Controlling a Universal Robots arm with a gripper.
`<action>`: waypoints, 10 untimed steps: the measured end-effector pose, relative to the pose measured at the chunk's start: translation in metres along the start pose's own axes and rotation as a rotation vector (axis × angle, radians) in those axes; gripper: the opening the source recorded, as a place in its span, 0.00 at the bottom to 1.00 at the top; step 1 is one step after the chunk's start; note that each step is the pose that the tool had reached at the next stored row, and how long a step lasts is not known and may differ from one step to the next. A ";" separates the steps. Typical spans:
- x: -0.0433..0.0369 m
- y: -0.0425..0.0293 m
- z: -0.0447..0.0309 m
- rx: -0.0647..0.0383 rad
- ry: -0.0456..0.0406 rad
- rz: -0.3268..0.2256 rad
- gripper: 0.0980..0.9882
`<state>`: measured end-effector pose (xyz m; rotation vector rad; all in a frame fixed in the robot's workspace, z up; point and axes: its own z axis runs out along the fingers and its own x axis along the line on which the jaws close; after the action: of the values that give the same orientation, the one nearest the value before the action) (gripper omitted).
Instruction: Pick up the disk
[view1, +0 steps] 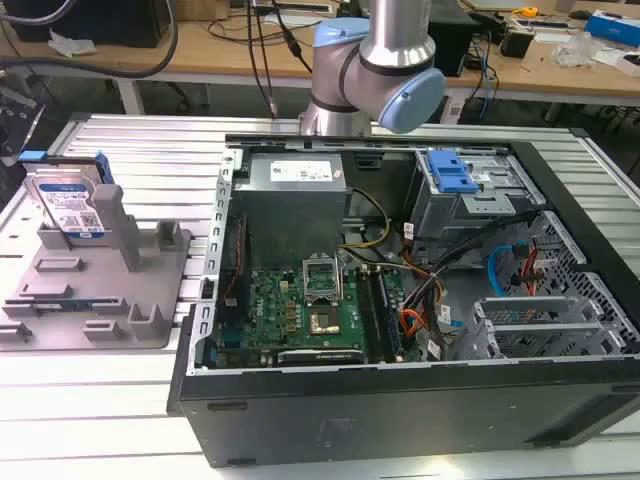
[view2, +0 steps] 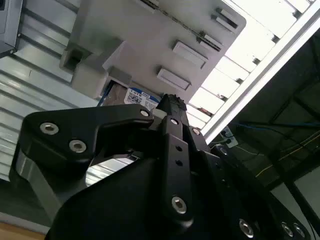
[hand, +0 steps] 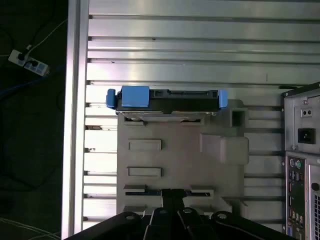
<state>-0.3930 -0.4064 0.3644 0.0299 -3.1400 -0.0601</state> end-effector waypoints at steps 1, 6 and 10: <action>0.0000 0.0000 0.0000 0.000 0.0000 0.000 0.01; 0.0000 0.0000 0.0000 0.000 0.0000 -0.001 0.01; 0.0000 0.0000 0.0001 0.000 0.0032 -0.083 0.01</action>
<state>-0.3930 -0.4064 0.3643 0.1603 -3.1345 -0.0599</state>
